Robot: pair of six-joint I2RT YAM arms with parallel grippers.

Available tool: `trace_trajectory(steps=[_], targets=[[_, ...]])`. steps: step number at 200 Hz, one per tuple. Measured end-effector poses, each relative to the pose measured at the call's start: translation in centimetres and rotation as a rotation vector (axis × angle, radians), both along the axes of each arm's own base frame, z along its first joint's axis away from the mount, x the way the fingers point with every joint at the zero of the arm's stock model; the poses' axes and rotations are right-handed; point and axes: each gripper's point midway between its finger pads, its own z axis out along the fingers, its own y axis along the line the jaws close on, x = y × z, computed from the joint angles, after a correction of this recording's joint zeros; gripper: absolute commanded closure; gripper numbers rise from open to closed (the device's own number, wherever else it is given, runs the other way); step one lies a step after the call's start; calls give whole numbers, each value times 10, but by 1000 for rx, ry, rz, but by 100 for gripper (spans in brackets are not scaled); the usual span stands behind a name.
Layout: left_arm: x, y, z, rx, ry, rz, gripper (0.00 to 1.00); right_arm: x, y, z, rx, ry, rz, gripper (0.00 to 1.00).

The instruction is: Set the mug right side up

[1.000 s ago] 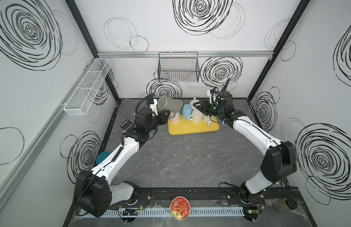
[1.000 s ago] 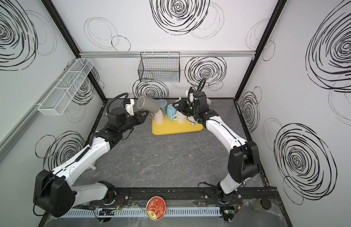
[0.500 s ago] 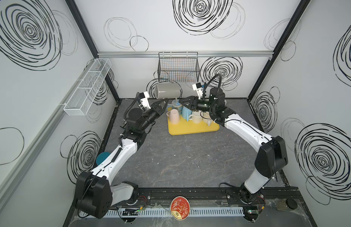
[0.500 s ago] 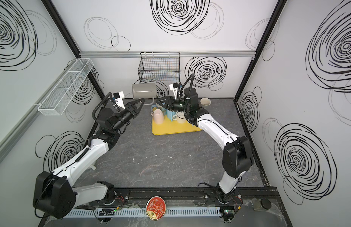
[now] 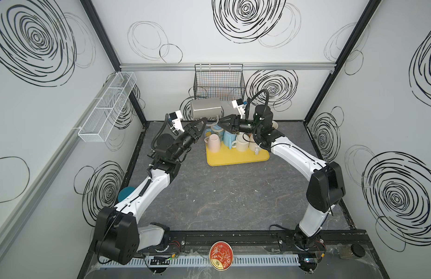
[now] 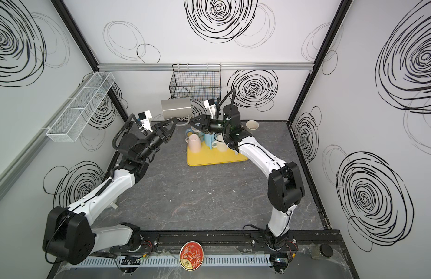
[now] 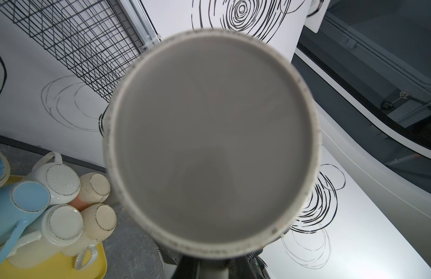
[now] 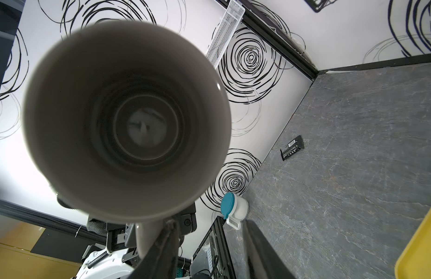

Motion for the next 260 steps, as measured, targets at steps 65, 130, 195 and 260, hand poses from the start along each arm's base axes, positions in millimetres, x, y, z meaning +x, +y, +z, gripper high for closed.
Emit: trace_trajectory(steps=[65,130,195,260], targets=[[12,14,-34,-2,105,50,100,0,-4,-15,-7,31,-7,52],[17,10,-45,-36,147,24,100,-1,0,-2,26,35,8,51],[15,-6,-45,-71,144,-43,100,2,10,-4,61,84,42,53],[10,-20,-39,-90,111,-96,100,-2,14,-2,74,124,66,99]])
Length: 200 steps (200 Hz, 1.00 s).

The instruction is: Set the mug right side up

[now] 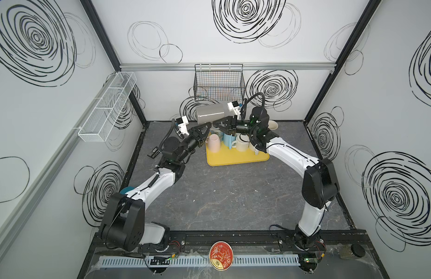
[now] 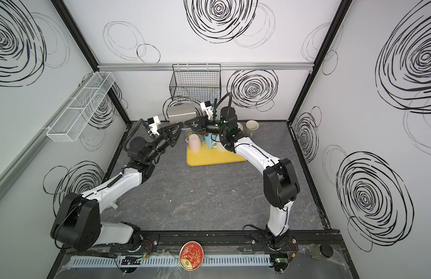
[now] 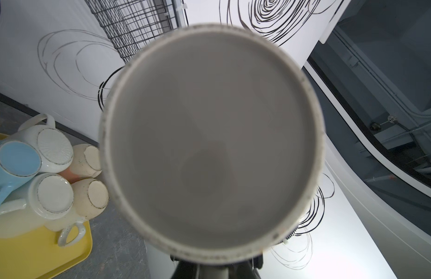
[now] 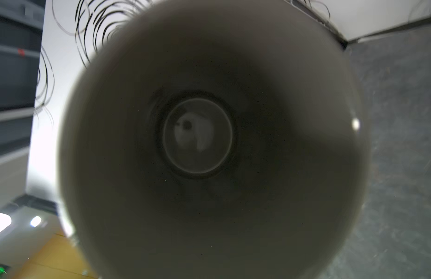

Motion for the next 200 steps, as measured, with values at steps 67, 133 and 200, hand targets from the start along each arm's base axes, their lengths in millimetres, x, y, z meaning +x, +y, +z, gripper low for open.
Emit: trace_trajectory(steps=[67,133,200], targets=[[1,-6,-8,61,14,-16,51,8,-8,-14,-30,24,-27,100],[4,-16,-19,191,30,-31,50,45,-76,-30,-168,54,-222,100],[8,-59,-38,473,42,-109,51,76,-243,-49,-522,48,-709,100]])
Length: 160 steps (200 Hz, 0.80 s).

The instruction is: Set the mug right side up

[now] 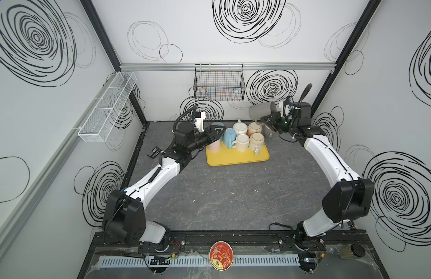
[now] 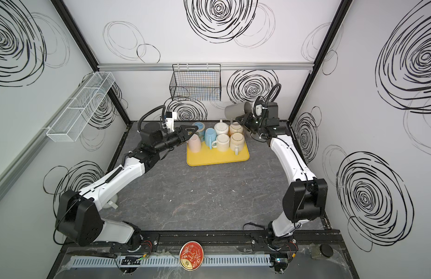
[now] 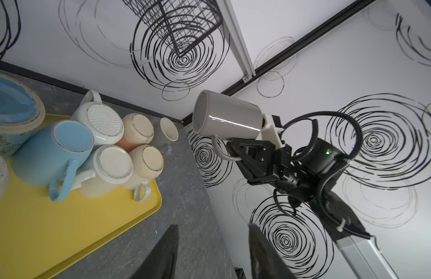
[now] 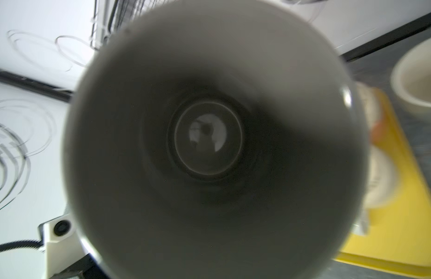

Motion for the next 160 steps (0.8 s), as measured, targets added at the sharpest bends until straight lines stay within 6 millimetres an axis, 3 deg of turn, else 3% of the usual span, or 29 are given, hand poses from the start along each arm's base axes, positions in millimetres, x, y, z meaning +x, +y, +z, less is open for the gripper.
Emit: trace_trajectory(steps=[30,71,110,160], targets=[[6,-17,-32,80,67,-37,52,-10,-47,-16,-199,20,-123,100],[11,-26,-59,136,127,-61,53,-21,-91,-65,-459,129,-227,100],[13,-28,-67,153,140,-65,54,-19,-116,-102,-597,218,-287,100],[15,-28,-79,173,174,-68,55,-13,-129,-170,-704,363,-285,100]])
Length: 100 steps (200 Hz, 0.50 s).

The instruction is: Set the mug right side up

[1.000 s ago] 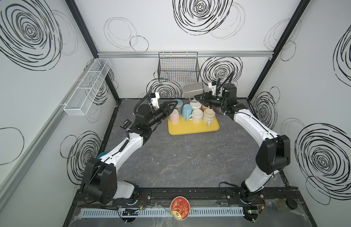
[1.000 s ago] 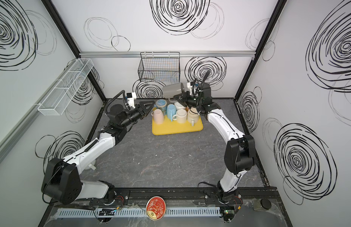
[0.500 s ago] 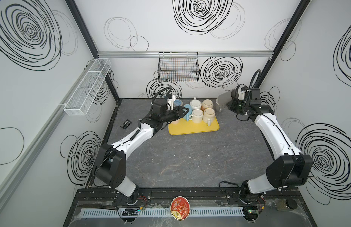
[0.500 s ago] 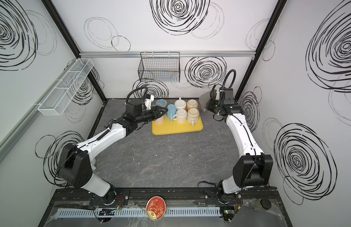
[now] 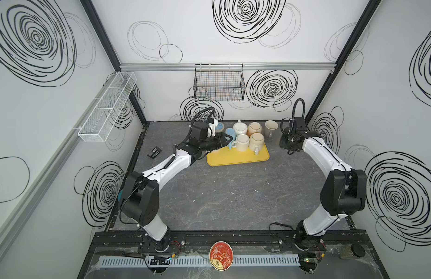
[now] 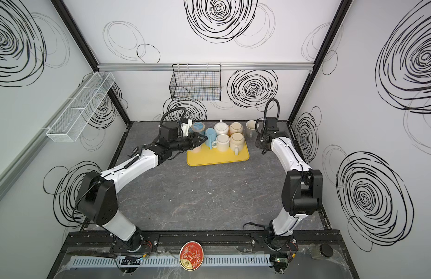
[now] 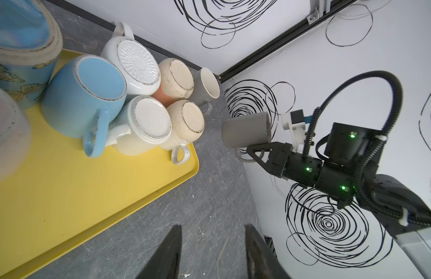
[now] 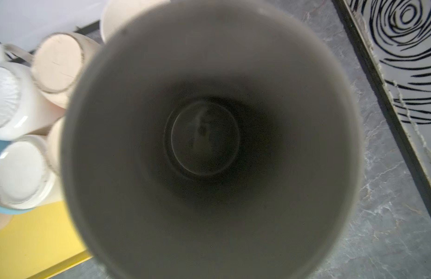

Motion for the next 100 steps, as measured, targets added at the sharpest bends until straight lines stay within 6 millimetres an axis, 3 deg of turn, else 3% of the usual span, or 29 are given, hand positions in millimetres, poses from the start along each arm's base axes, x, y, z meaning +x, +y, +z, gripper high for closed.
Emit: trace_trajectory(steps=[54,100], targets=[[-1,0,-5,9,16,0,55,9,-5,-64,-58,155,-8,100],[0,2,-7,20,17,8,55,22,-2,-62,-77,122,6,100]])
